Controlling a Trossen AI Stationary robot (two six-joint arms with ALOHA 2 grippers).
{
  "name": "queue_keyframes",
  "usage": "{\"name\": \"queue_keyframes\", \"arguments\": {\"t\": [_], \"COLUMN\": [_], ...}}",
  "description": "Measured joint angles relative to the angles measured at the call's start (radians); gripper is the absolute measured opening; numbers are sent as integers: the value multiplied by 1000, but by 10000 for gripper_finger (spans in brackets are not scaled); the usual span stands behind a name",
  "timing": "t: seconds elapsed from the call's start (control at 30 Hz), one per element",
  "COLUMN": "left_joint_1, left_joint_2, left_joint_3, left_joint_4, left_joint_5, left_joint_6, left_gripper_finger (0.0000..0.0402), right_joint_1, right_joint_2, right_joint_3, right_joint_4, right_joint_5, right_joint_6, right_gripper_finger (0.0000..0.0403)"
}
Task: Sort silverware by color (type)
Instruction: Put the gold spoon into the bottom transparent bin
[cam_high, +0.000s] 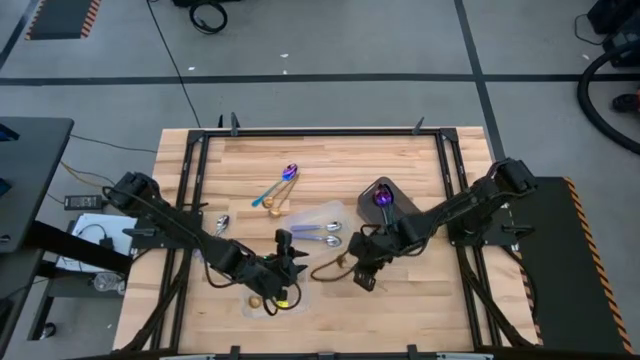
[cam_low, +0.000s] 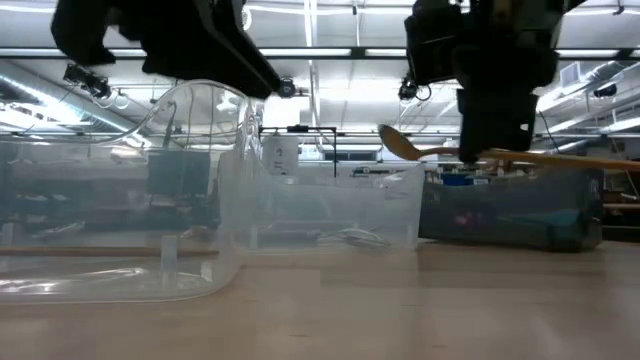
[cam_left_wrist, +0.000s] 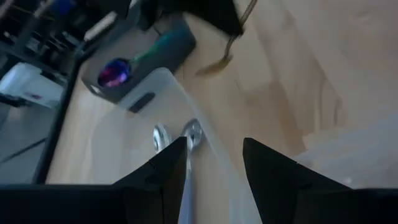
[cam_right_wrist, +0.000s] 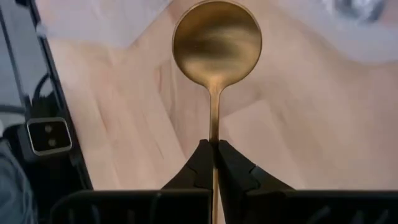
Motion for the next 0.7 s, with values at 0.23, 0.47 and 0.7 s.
{"name": "queue_keyframes", "arguments": {"t": [0.23, 0.47, 0.7], "left_joint_1": [-27, -19, 4], "left_joint_2": [-1, -1, -1], "left_joint_3": [21, 21, 21], "left_joint_4": [9, 11, 25], "left_joint_5": [-82, -84, -120], "left_joint_6": [78, 207, 251], "left_gripper_finger": [164, 164, 164], "right_joint_1": [-71, -157, -211], "right_joint_2": [-1, 0, 0], "right_joint_3": [0, 0, 0], "right_joint_4": [91, 204, 238], "right_joint_5": [-70, -158, -214], "right_joint_6": [-4, 4, 48], "right_gripper_finger": [10, 11, 12]}}
